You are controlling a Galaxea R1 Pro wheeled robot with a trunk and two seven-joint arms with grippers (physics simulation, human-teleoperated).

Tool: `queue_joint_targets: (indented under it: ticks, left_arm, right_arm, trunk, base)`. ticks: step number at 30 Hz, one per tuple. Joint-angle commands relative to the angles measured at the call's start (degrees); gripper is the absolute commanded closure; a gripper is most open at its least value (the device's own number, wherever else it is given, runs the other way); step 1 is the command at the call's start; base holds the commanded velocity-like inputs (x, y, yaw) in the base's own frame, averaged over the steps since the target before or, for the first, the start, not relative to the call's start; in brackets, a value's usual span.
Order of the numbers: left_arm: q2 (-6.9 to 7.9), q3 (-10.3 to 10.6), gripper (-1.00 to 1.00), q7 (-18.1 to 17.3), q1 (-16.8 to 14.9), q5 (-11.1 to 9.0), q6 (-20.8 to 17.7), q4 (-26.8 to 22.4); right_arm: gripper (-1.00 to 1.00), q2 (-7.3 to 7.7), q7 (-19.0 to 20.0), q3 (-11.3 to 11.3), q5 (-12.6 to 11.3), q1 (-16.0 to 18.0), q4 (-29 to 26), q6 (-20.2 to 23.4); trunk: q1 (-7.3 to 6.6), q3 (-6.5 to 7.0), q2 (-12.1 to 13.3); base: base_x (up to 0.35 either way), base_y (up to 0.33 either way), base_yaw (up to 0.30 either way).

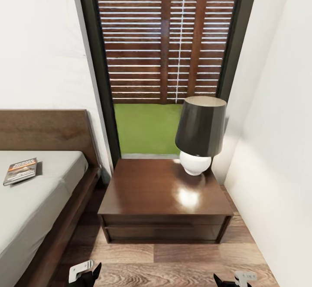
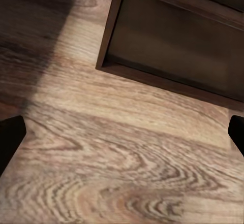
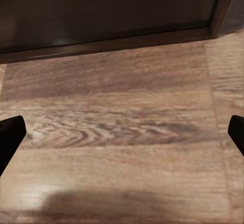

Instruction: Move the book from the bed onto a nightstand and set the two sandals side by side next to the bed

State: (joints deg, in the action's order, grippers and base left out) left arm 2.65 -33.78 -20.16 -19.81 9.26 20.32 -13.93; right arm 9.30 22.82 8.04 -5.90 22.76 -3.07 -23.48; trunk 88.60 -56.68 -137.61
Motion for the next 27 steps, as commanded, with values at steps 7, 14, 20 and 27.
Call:
queue_joint_targets:
  ticks: [7, 14, 20, 27]
  left_arm:
    - [-0.03, -0.5, -1.0, -0.23, -0.05, 0.59, 0.25, 0.05]
    - [-0.02, -0.5, -1.0, -0.23, -0.05, 0.59, 0.25, 0.05]
    - [-0.02, -0.5, -1.0, -0.25, -0.05, 0.59, 0.25, 0.05]
    - [-0.05, -0.5, -1.0, -0.32, -0.05, 0.59, 0.25, 0.05]
  right_arm:
    - [-1.0, 0.01, 0.59, 0.21, -0.62, 0.04, 0.08, 0.02]
    - [-1.0, 0.01, 0.59, 0.22, -0.61, 0.06, 0.08, 0.02]
    - [-1.0, 0.01, 0.58, 0.21, -0.62, 0.05, 0.08, 0.02]
    - [-1.0, 0.01, 0.59, 0.22, -0.61, 0.08, 0.08, 0.02]
  trunk:
    - [0.0, -0.05, -0.02]
    - [0.0, -0.05, -0.02]
    - [0.0, -0.05, -0.02]
    - [-0.44, 0.31, 0.78]
  base:
    - [0.029, 0.0, 0.0]
    - [0.004, 0.0, 0.0]
    - [0.0, 0.0, 0.0]
    - [0.0, 0.0, 0.0]
